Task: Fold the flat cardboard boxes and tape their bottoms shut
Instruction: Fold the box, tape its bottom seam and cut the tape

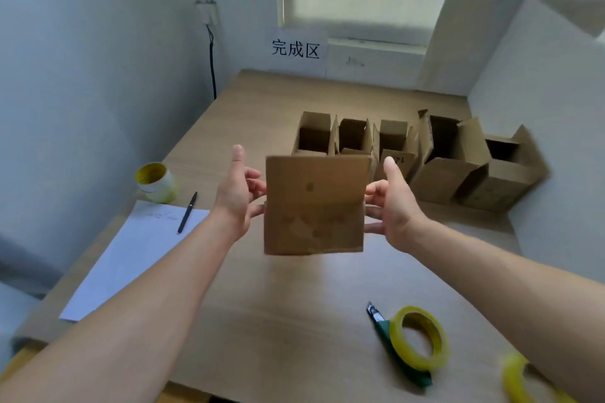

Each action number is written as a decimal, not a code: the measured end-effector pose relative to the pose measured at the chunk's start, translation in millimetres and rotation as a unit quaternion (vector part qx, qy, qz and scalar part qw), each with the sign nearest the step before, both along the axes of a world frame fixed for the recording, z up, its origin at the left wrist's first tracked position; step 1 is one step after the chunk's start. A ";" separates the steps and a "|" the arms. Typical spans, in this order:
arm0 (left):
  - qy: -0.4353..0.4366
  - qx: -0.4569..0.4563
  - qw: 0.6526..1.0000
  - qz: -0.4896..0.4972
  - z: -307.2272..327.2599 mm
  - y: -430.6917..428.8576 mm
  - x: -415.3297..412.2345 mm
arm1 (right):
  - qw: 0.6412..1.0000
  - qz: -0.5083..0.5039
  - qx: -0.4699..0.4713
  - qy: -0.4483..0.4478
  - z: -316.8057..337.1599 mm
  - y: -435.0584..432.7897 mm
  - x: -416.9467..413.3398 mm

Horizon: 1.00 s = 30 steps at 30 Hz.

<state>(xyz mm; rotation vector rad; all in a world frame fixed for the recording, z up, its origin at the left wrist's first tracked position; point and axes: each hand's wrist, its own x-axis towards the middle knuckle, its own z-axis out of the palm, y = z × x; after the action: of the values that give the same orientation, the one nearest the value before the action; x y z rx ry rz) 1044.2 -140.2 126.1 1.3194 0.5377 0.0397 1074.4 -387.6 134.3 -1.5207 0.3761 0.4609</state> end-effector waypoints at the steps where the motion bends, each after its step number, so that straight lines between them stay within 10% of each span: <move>1: 0.009 0.007 1.000 -0.017 -5.8 -3.1 -1.7 | 1.000 0.017 -0.009 0.012 -3.4 -2.2 -3.3; 7: 0.123 0.158 0.972 -0.121 -83.1 -31.4 -29.4 | 0.979 0.157 -0.112 0.074 -50.5 2.2 -39.6; 12: 0.154 0.473 0.834 -0.240 -109.5 -49.2 -55.5 | 0.926 0.251 -0.283 0.015 -97.4 8.8 -66.1; 17: 0.195 0.430 0.821 -0.322 -122.3 -52.6 -68.0 | 0.892 0.306 -0.332 -0.026 -106.3 14.6 -69.7; 23: 0.135 0.240 0.922 -0.272 -100.2 -48.2 -61.2 | 0.893 0.292 -0.332 -0.080 -105.0 9.1 -62.6; 30: 0.084 0.119 0.950 -0.275 -55.2 -61.4 -38.3 | 0.903 0.202 -0.360 -0.121 -72.7 -8.2 -44.6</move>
<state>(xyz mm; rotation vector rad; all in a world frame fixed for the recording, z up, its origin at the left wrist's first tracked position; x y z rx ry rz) 1005.9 -201.6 70.9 1.6811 0.2959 -0.4850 1029.9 -395.8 61.6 -2.3756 0.0148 0.4679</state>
